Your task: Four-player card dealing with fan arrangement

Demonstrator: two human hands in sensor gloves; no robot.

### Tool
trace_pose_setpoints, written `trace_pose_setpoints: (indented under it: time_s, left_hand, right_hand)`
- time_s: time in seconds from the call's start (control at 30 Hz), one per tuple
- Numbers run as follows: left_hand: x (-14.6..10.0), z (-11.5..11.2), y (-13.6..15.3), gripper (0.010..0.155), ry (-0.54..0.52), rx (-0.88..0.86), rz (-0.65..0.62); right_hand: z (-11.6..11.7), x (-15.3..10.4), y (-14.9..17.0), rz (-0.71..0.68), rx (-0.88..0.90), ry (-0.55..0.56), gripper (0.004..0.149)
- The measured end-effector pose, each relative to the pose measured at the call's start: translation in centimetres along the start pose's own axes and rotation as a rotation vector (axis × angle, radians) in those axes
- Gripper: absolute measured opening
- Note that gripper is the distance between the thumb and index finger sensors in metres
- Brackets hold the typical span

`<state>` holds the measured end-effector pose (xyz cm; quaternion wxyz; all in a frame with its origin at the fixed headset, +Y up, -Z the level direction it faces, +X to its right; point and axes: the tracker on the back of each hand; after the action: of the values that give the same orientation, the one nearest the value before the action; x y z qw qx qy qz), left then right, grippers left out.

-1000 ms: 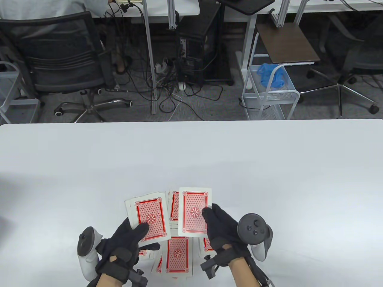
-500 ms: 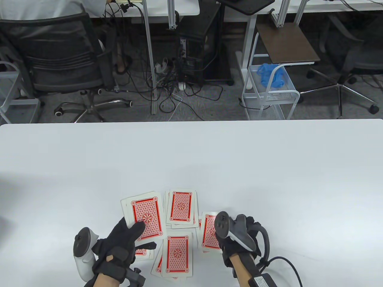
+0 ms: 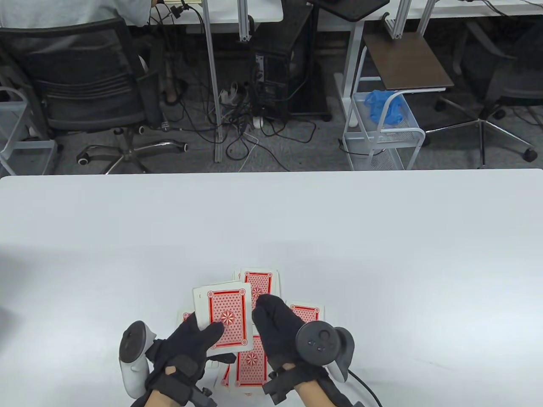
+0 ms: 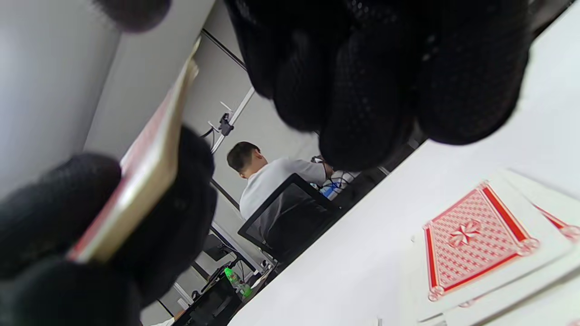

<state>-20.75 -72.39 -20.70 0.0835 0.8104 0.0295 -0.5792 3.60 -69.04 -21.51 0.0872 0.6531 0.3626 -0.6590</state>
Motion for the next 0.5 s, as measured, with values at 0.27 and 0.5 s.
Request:
trace_pose_setpoints:
  time_s: [0.27,0.5]
  left_hand:
    - [-0.1,-0.8,0.0,0.051,-0.010,0.003,-0.001]
    - [0.2,-0.3,0.5,0.052,0.063,-0.147,0.011]
  right_hand:
    - [-0.6,-0.2,-1.1,-0.119,-0.080,0.120,0.045]
    - [-1.0,0.3,0.1,-0.053,0.236,0.018,0.040]
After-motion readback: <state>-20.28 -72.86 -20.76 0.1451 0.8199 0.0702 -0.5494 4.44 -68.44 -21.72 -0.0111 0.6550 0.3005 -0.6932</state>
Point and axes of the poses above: the tracker on the back of each hand, its own y axis roughly to the little-finger side, its own x axis roughly from the wrist to the fingertips, z = x × y, and after that the axes turned 3 degrees about y, right-handed
